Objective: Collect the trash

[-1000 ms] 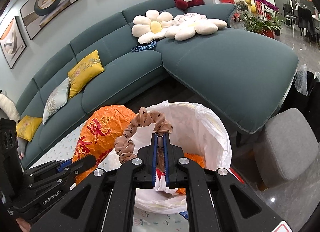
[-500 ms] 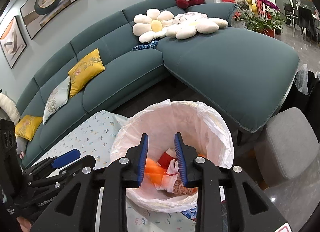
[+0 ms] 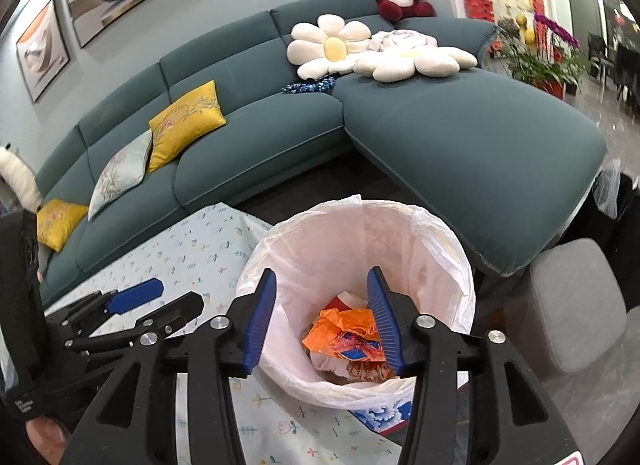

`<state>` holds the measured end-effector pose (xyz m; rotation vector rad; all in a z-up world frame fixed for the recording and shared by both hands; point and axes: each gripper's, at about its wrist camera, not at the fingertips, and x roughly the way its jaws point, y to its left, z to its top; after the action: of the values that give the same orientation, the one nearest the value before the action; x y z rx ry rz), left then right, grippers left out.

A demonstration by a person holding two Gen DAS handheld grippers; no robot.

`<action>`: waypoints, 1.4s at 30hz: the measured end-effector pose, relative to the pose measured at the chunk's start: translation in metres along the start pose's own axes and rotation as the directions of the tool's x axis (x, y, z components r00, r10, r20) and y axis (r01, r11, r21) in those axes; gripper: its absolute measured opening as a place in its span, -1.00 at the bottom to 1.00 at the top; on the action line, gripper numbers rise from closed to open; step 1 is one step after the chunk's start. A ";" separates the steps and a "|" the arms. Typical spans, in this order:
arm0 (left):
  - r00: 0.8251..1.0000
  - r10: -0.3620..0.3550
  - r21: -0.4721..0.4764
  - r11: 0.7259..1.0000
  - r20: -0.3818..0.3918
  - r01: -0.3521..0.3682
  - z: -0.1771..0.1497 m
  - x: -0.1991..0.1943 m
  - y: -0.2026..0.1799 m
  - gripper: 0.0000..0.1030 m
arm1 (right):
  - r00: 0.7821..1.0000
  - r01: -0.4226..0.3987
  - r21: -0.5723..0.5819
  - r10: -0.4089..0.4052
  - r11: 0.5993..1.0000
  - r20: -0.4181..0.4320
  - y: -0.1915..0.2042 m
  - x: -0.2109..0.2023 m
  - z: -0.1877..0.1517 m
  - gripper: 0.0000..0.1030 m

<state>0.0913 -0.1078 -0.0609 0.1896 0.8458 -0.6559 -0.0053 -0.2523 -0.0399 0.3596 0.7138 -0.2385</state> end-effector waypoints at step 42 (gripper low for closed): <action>0.982 0.188 0.003 0.982 -0.017 -0.188 -0.026 -0.028 0.015 0.72 | 0.988 0.117 -0.180 -0.133 0.977 -0.081 0.030 -0.009 -0.027 0.86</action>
<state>0.0708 -0.0727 -0.0588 0.2735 0.8323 -0.4778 -0.0185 -0.2130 -0.0456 0.1589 0.8436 -0.2774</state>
